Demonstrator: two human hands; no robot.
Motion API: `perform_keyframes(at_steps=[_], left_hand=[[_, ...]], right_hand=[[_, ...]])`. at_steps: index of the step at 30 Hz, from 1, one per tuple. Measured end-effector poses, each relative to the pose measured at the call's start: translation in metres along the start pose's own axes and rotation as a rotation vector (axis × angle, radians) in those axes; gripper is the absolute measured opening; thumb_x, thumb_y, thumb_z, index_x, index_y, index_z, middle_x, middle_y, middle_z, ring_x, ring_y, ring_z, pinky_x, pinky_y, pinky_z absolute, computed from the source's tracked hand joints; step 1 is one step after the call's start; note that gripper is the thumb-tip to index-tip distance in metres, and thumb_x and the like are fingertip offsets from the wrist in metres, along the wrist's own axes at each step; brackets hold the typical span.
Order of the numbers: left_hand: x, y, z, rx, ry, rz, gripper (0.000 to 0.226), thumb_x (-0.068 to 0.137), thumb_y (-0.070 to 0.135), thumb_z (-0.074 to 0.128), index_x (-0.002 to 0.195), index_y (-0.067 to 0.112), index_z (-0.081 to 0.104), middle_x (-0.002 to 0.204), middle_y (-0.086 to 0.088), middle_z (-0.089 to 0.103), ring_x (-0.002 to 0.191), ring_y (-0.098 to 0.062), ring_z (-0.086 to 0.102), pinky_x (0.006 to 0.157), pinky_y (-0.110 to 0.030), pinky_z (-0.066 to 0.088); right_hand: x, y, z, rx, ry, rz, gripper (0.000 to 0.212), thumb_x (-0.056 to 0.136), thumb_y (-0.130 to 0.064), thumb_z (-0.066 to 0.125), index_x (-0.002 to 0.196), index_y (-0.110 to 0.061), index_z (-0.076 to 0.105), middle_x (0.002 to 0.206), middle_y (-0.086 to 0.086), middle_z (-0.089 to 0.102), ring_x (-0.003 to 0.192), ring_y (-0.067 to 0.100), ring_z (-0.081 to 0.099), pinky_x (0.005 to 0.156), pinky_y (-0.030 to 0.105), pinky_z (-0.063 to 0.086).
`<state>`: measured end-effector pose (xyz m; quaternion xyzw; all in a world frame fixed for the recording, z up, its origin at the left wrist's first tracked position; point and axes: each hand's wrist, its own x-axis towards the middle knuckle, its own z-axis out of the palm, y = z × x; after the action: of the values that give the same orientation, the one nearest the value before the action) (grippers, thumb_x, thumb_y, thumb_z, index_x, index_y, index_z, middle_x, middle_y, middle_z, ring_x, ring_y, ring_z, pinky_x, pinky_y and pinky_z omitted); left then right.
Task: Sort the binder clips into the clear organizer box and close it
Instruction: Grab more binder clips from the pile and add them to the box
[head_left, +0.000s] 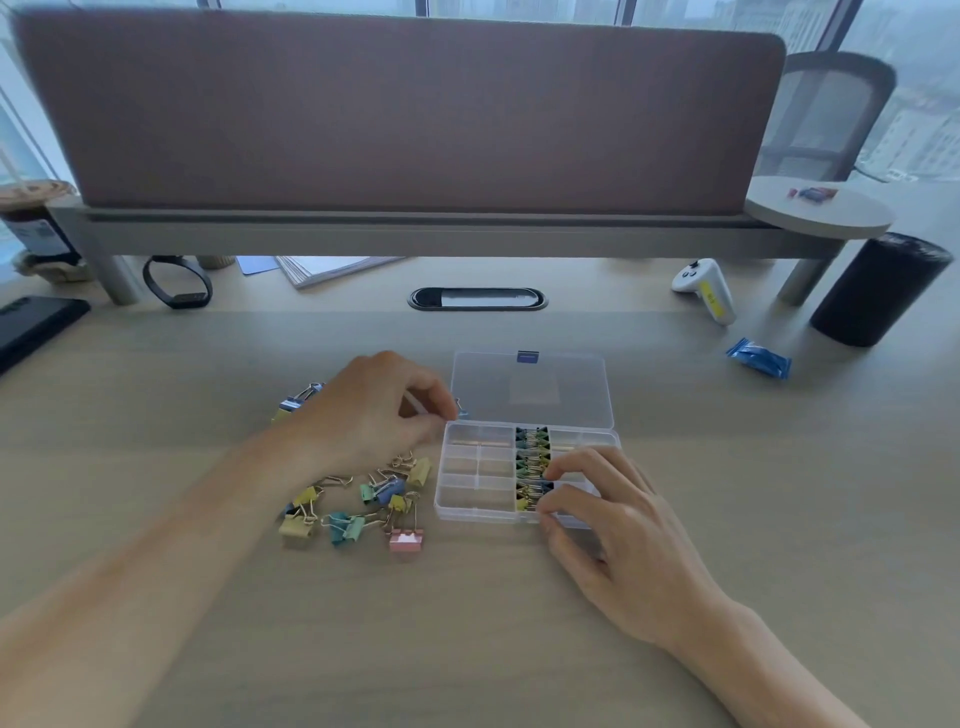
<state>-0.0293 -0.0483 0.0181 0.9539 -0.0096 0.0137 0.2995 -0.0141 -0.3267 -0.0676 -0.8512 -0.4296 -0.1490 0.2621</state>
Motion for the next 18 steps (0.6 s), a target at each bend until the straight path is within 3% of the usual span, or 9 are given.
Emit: perform_keyframes(at_steps=[6,12,18], left_hand=[[-0.007,-0.016,-0.015,0.151,-0.087,-0.011,0.017,0.087,0.019,0.076,0.084,0.035,0.076,0.079,0.023,0.072,0.077,0.01,0.063,0.06,-0.005,0.041],[-0.017,-0.016,-0.015,0.223,-0.298,-0.006,0.014,0.082,0.021,0.078,0.083,0.033,0.072,0.076,0.02,0.07,0.072,0.003,0.062,0.058,-0.008,0.041],[-0.022,-0.02,-0.022,0.403,-0.307,-0.052,0.019,0.078,0.024,0.073,0.083,0.038,0.06,0.086,0.02,0.062,0.075,0.002,0.058,0.058,-0.011,0.039]], right_hand=[[-0.001,0.0,0.001,-0.02,0.053,0.055,0.008,0.092,-0.019,0.067,0.09,-0.023,0.073,0.115,-0.009,0.061,0.11,0.016,0.058,0.089,0.03,0.051],[-0.001,0.001,0.002,-0.042,0.057,0.071,0.008,0.092,-0.021,0.066,0.089,-0.024,0.073,0.115,-0.008,0.062,0.111,0.016,0.057,0.088,0.034,0.053],[-0.002,0.001,0.001,-0.039,0.046,0.076,0.008,0.093,-0.022,0.065,0.09,-0.025,0.073,0.116,-0.009,0.061,0.111,0.015,0.056,0.085,0.036,0.054]])
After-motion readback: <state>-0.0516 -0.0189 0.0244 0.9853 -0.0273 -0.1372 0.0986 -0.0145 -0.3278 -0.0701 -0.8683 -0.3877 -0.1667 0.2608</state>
